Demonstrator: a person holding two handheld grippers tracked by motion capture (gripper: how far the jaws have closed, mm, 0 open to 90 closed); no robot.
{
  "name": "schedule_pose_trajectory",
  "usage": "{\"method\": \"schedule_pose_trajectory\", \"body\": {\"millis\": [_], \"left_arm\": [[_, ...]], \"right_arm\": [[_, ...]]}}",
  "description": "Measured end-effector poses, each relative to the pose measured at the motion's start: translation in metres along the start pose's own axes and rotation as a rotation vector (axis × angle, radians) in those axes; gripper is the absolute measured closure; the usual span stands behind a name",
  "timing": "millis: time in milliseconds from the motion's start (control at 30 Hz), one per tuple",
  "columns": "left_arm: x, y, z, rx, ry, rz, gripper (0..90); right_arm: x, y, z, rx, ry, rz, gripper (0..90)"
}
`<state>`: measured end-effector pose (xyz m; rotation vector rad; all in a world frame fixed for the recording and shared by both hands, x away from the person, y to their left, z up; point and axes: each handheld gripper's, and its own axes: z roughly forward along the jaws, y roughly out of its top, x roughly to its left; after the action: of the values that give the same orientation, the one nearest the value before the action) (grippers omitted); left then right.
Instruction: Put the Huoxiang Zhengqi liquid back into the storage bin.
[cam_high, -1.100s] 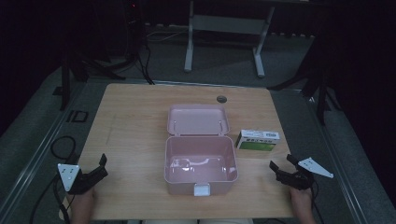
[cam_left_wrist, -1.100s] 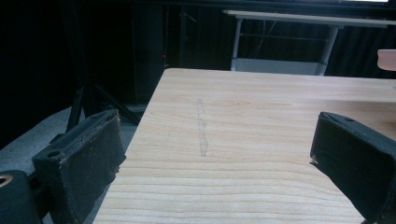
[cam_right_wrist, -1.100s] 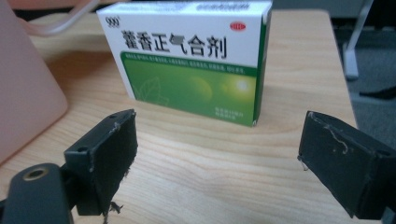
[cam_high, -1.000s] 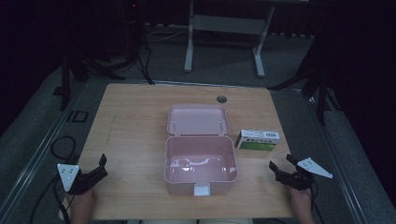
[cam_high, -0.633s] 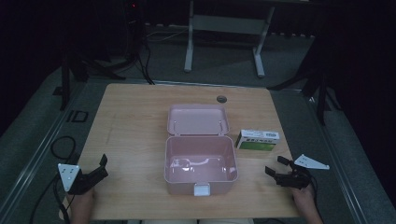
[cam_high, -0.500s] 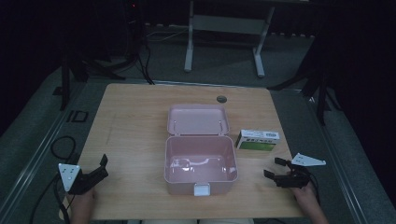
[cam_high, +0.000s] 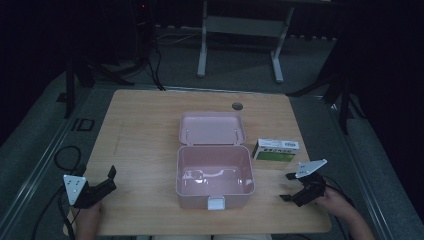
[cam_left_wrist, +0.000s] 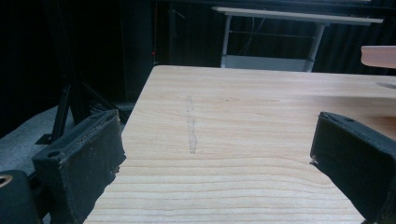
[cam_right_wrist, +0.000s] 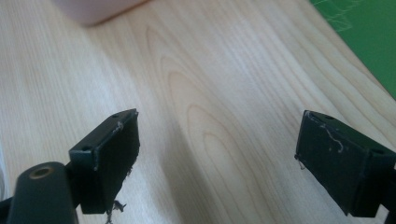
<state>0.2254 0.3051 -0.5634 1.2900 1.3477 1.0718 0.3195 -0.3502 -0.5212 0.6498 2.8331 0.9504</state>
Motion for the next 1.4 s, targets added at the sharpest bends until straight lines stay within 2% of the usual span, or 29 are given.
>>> {"method": "schedule_pose_trajectory", "body": {"millis": [100,133,200,267,367,467,633,667,700,767,933,1000,1067,1100,1133,1400], "left_arm": [[0.000,0.000,0.000,0.001,-0.004,0.003,2.7],[0.000,0.000,0.000,0.002,-0.006,0.003,2.7],[0.000,0.000,0.000,0.002,-0.008,0.003,2.7],[0.000,0.000,0.000,0.003,-0.007,0.003,2.7],[0.000,0.000,0.000,0.003,-0.009,0.004,2.7],[0.000,0.000,0.000,0.005,-0.011,0.005,2.7],[0.000,0.000,0.001,0.006,-0.015,0.004,2.7],[0.000,0.000,0.001,0.006,-0.015,0.004,2.7],[0.000,0.000,0.001,0.006,-0.015,0.004,2.7],[0.000,0.000,0.001,0.007,-0.017,0.004,2.7],[0.000,0.000,0.001,0.008,-0.022,0.004,2.7],[0.000,0.000,0.001,0.007,-0.022,0.003,2.7],[0.000,0.000,0.001,0.007,-0.024,0.001,2.7],[0.000,0.000,0.001,0.007,-0.025,0.001,2.7],[0.000,0.000,0.000,0.007,-0.026,0.001,2.7],[0.000,0.000,0.001,0.009,-0.032,0.001,2.7]], "right_arm": [[0.002,0.011,0.002,0.089,0.009,-0.053,13.1],[0.002,0.011,0.002,0.089,0.009,-0.053,13.1],[0.003,0.019,0.005,0.139,0.013,-0.104,13.6],[0.004,0.022,0.006,0.160,0.010,-0.120,13.7],[0.006,0.031,0.010,0.253,-0.011,-0.176,14.2],[0.007,0.039,0.012,0.323,-0.011,-0.212,14.3],[0.009,0.055,0.014,0.419,-0.001,-0.231,14.2],[0.010,0.061,0.015,0.467,0.006,-0.241,13.9],[0.010,0.061,0.015,0.467,0.006,-0.241,13.9],[0.011,0.068,0.017,0.510,-0.005,-0.269,13.0],[0.011,0.083,0.017,0.546,-0.001,-0.281,13.0],[0.013,0.092,0.017,0.565,0.033,-0.271,13.1],[0.015,0.095,0.017,0.577,0.047,-0.280,12.4],[0.015,0.095,0.017,0.577,0.047,-0.280,12.4],[0.019,0.096,0.016,0.592,0.050,-0.320,11.4],[0.018,0.103,0.012,0.589,0.033,-0.326,11.5]]}}
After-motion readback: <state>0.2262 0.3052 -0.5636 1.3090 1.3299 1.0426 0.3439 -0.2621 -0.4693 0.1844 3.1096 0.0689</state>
